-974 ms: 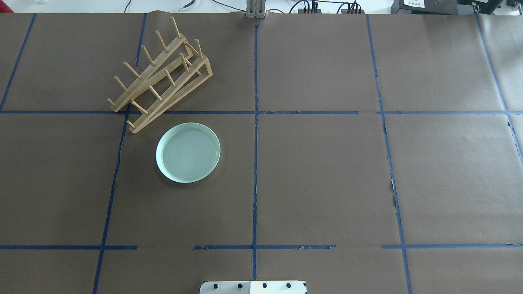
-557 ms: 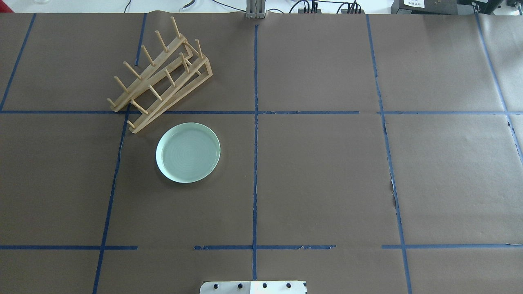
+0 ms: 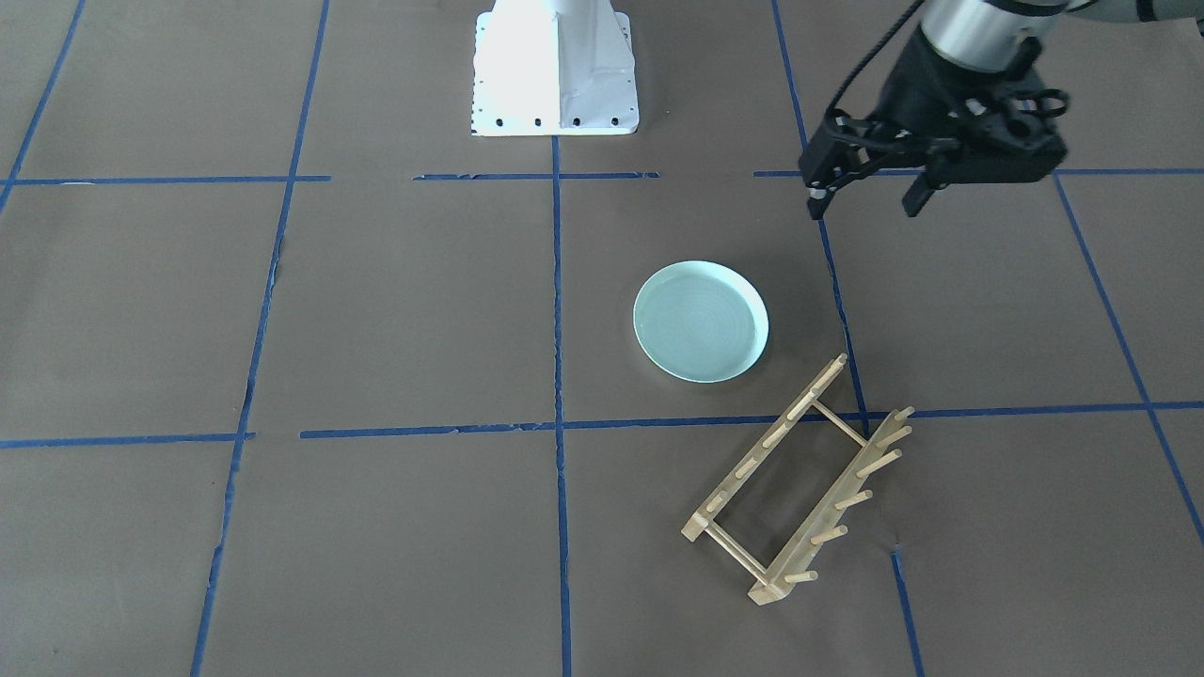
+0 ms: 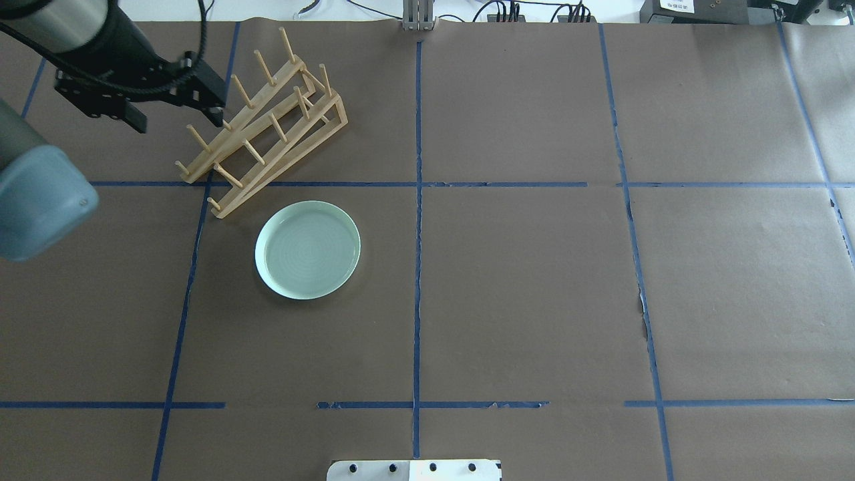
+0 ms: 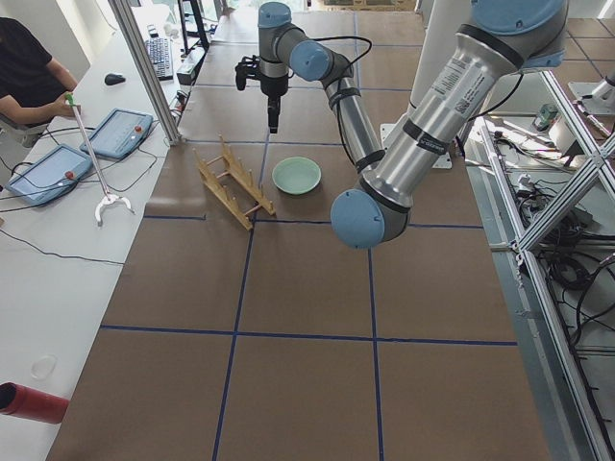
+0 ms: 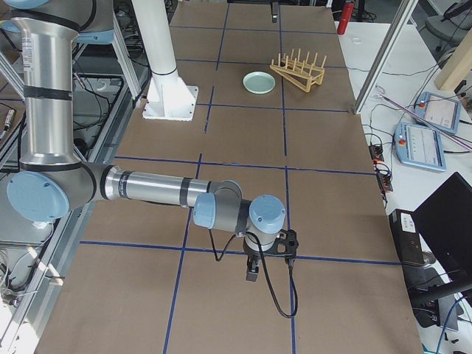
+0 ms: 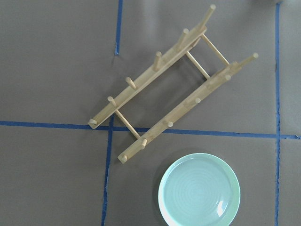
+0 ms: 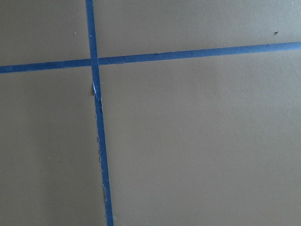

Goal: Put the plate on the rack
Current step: 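Move the left gripper over the pale green plate near the rack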

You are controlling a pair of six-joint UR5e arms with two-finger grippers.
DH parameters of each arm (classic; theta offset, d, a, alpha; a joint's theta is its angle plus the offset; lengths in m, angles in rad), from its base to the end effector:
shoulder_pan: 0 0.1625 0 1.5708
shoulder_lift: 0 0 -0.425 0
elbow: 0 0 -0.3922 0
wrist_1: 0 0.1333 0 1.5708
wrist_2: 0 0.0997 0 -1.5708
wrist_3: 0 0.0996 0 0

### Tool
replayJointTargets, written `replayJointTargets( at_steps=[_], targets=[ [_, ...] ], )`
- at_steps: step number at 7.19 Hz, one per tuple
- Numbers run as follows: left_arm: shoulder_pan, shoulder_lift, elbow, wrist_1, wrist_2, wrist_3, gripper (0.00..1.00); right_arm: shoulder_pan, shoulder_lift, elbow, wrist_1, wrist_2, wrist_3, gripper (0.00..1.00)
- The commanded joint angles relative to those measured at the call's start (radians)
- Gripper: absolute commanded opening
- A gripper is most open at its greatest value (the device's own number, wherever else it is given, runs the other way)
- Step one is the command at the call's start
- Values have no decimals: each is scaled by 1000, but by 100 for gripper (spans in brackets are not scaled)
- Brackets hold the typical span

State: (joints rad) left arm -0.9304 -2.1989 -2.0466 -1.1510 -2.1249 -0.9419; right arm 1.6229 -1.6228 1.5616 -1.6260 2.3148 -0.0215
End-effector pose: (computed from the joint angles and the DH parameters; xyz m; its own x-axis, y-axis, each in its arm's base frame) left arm 0.2680 -0.4950 0.1588 0.6587 -0.0468 -0.7509 0.1183 0.9921 0.0420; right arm 0.0897 -0.4558 0.6953 0.7316 0.0955 0.6750 -0.0360 0.9942 -0.1017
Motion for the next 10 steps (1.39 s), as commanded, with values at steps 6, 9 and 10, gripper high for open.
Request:
replayJointTargets(
  at_steps=[6, 9, 10],
  targets=[
    [364, -65, 470, -466, 264, -243, 100, 0, 0, 0, 0, 0, 0, 100],
    [380, -71, 540, -552, 264, -247, 100, 0, 0, 0, 0, 0, 0, 100],
    [383, -71, 542, -552, 264, -247, 100, 0, 1, 0, 0, 0, 0, 100]
  ],
)
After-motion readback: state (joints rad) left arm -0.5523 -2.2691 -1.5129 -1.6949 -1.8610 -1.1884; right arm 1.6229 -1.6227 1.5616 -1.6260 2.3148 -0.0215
